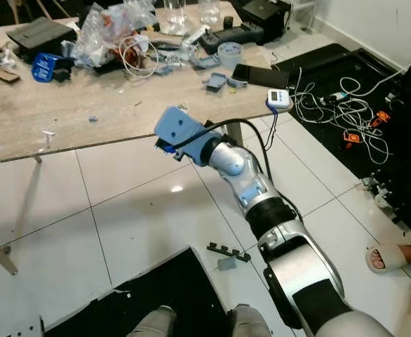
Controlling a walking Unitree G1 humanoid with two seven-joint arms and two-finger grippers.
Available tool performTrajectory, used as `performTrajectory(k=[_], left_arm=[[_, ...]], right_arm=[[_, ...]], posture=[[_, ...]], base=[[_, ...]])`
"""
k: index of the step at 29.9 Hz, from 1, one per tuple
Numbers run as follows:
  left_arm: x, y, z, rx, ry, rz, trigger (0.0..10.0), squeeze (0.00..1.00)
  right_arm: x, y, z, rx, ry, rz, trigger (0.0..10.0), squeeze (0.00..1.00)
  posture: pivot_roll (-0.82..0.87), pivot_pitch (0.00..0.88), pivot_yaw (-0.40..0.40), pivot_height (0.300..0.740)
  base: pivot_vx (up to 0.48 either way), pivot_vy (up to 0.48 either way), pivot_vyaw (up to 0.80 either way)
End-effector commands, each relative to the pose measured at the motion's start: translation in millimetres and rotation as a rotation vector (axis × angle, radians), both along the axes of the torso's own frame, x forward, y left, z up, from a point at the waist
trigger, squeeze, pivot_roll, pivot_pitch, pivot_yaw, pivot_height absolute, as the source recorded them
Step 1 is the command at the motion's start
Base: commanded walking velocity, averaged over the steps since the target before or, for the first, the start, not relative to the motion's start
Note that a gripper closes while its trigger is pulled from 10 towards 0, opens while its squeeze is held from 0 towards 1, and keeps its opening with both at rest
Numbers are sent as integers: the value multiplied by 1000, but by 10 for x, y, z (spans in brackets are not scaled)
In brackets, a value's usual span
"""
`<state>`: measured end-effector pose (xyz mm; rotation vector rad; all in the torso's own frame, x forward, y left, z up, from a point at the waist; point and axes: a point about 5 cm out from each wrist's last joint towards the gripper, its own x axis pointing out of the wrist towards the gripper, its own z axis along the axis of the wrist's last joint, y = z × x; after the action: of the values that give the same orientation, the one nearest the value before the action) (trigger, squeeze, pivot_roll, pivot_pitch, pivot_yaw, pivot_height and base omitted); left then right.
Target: Picking trash to rubbish bin
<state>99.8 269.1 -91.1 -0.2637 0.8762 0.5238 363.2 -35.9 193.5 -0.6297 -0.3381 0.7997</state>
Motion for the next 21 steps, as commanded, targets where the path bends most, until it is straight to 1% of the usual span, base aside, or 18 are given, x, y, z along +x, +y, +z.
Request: performTrajectory(k=[1,4,6,7,8,9,10,12,13,14,17,19,21], left_arm=[[6,-20,-10,-11,4,15,10000,0],[99,-76,-5,-23,-2,-38,10000,0],[131,-117,-10,-27,1,-61,10000,0],[165,-145,-12,-34,3,-66,10000,0],[165,-145,-12,-34,3,-66,10000,0],[233,-197,-11,-47,4,-86,10000,0],[256,-233,-14,-53,2,-95,10000,0],[319,-237,4,-52,-6,-113,10000,0],[319,-237,4,-52,-6,-113,10000,0],[373,-230,24,-48,-14,-127,10000,0],[400,-241,29,-48,-14,-143,10000,0],[408,-261,25,-50,-5,-165,10000,0],[408,-261,25,-50,-5,-165,10000,0]], right_arm=[[-60,62,-87,-12,1,13,10000,0],[-61,81,-59,-5,-15,-10,10000,0],[-73,61,-109,-24,-15,-19,10000,0],[-73,51,-147,-28,-7,-29,10000,0],[-73,51,-147,-28,-7,-29,10000,0],[-75,43,-210,-33,7,-46,10000,0],[-75,19,-221,-30,10,-53,10000,0],[-66,28,-197,-5,14,-67,10000,0],[-66,28,-197,-5,14,-67,10000,0],[-73,52,-191,2,9,-67,10000,0],[-92,57,-207,-6,1,-61,10000,0],[-118,30,-232,2,11,-62,10000,0],[-118,30,-232,2,11,-62,10000,0]], posture=[[16,70,-2,740],[-9,69,-4,740],[-25,53,0,740],[-34,44,10,740],[-34,44,10,740],[-37,40,12,740],[-46,32,9,740],[-56,40,10,740],[-56,40,10,740],[-67,31,18,740],[-75,22,27,740],[-87,24,40,740],[-87,24,40,740]], base=[[0,0,0],[0,0,0],[0,0,0],[262,0,0],[262,0,0],[289,0,0],[296,0,0],[321,0,0],[326,0,0],[330,0,0],[333,0,0],[345,0,0],[345,0,0]])
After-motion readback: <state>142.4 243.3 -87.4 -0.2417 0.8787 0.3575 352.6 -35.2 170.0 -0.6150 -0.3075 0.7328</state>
